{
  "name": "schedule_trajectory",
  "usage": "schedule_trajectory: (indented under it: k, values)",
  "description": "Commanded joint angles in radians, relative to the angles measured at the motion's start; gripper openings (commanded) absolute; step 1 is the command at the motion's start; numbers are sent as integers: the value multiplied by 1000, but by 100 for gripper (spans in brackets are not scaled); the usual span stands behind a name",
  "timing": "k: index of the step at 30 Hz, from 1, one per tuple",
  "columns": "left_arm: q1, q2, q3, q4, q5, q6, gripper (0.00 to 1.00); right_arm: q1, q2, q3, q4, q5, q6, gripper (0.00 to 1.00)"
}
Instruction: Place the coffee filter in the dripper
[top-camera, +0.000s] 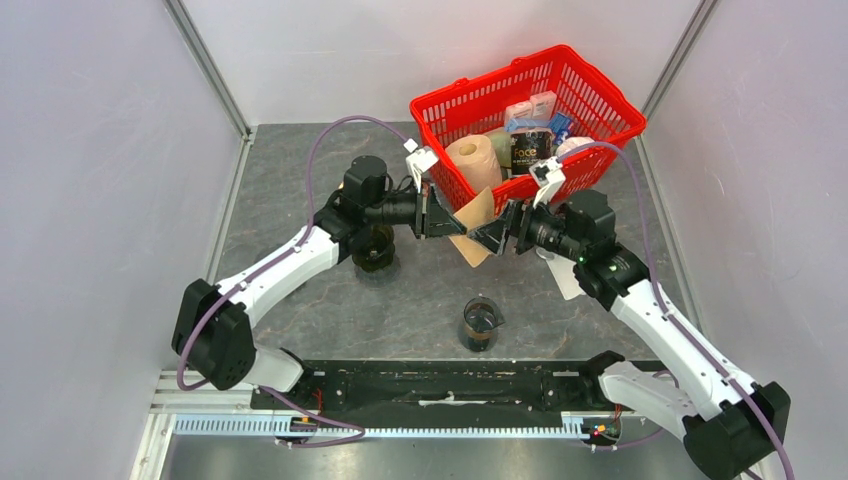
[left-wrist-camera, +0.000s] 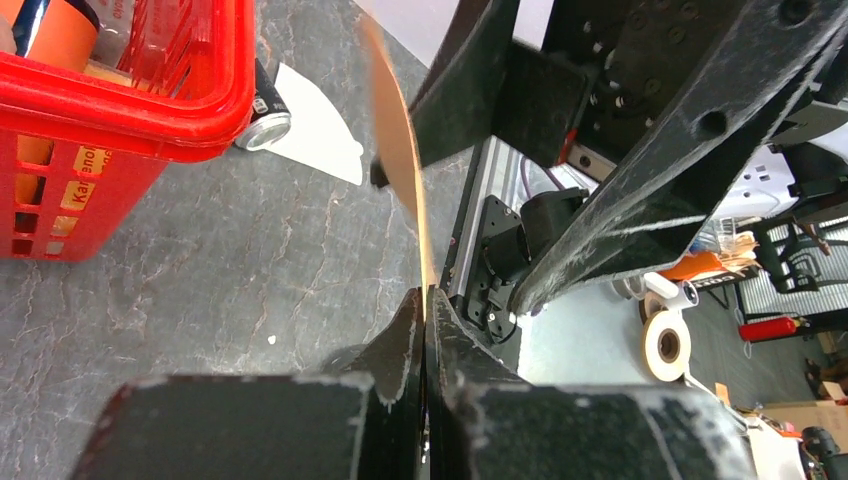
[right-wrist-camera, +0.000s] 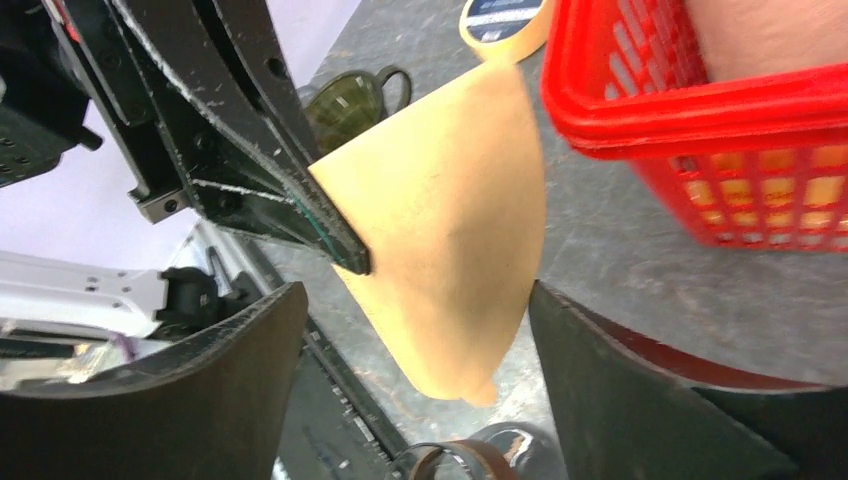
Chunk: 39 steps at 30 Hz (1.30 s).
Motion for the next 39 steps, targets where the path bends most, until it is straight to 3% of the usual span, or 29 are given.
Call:
schedule_trajectory:
  k: [1, 5, 11, 18, 26, 39]
  values:
    - [-5, -61, -11, 22, 45, 115, 2, 1, -84, -8, 40, 153, -11, 96]
    - [-5, -87, -23, 2, 55, 201, 2, 1, -147, -45, 23, 216, -14, 97]
    - [-5, -136, -35, -19, 70, 301, 2, 0, -200, -58, -130, 345, -46, 97]
    - [-5, -188, -48, -10, 98, 352, 2, 0, -220, -118, -144, 371, -65, 97]
    - [-5, -226, -64, 8, 118, 358, 2, 0, -245, -192, -10, 78, -92, 97]
    - [-5, -270, -101, 39, 117, 353, 2, 0, -251, -233, 116, 2, -87, 97]
